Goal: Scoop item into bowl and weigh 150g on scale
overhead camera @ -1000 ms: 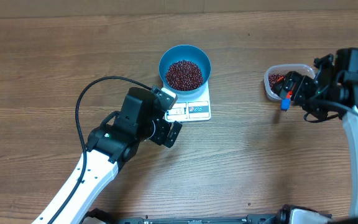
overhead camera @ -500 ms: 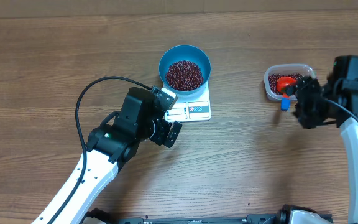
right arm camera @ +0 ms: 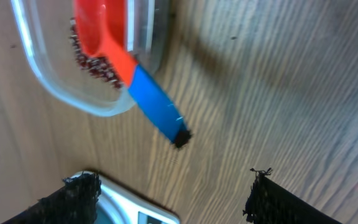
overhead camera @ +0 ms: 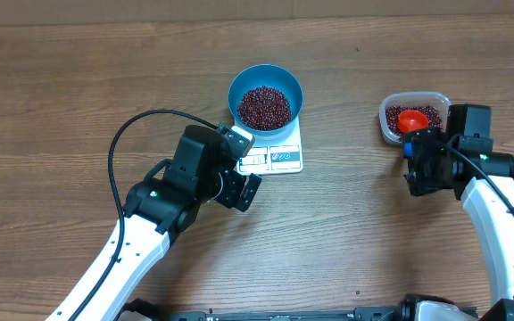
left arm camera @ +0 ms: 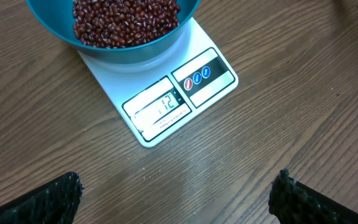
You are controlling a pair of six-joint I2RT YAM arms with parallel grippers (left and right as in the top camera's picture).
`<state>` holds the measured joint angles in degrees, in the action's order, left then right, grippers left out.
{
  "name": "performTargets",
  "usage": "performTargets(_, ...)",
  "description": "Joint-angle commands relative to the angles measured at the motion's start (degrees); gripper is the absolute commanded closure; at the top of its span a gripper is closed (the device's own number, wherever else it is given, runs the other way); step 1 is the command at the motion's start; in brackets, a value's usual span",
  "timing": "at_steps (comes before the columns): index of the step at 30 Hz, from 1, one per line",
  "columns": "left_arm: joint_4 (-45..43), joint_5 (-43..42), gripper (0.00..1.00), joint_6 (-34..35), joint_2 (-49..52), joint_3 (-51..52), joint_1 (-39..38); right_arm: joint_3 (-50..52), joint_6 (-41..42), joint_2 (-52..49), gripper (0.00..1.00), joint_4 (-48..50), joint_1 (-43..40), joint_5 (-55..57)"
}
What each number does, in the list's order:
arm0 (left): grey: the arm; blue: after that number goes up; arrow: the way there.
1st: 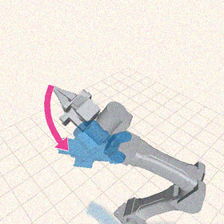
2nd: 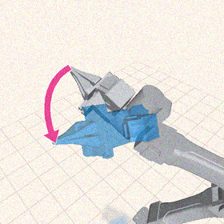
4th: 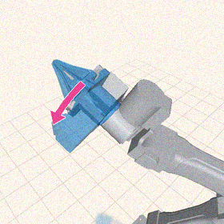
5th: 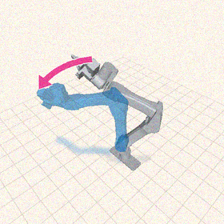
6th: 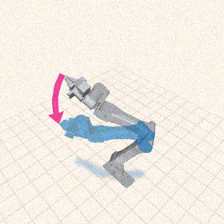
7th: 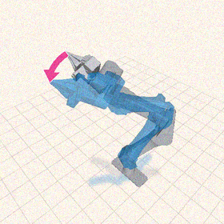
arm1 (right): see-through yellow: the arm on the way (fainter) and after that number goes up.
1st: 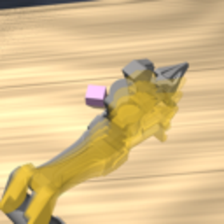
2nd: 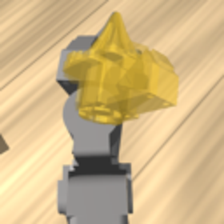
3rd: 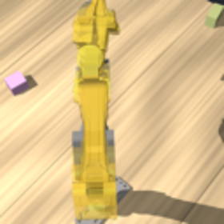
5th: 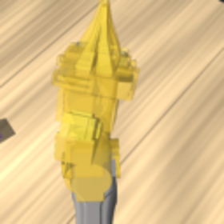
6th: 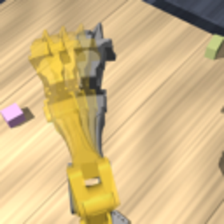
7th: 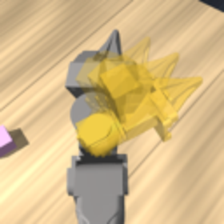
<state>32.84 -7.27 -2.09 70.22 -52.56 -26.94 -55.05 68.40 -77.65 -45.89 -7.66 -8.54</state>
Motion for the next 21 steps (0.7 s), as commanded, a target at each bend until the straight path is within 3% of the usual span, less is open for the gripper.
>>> performTargets(1, -0.04, 0.37, 0.00, -0.52, 0.20, -1.18, 0.31, 0.68, -1.25, -1.66, 0.21, 1.18, 0.33, 2.73)
performTargets(11, -0.04, 0.37, 0.01, -0.52, 0.20, -1.18, 0.31, 0.68, -3.39, -9.07, 0.26, 5.90, 0.33, 2.34)
performTargets(21, -0.04, 0.37, 0.00, -0.52, 0.20, -1.18, 0.31, 0.68, -7.41, -9.64, 0.31, 10.34, 0.15, 2.32)
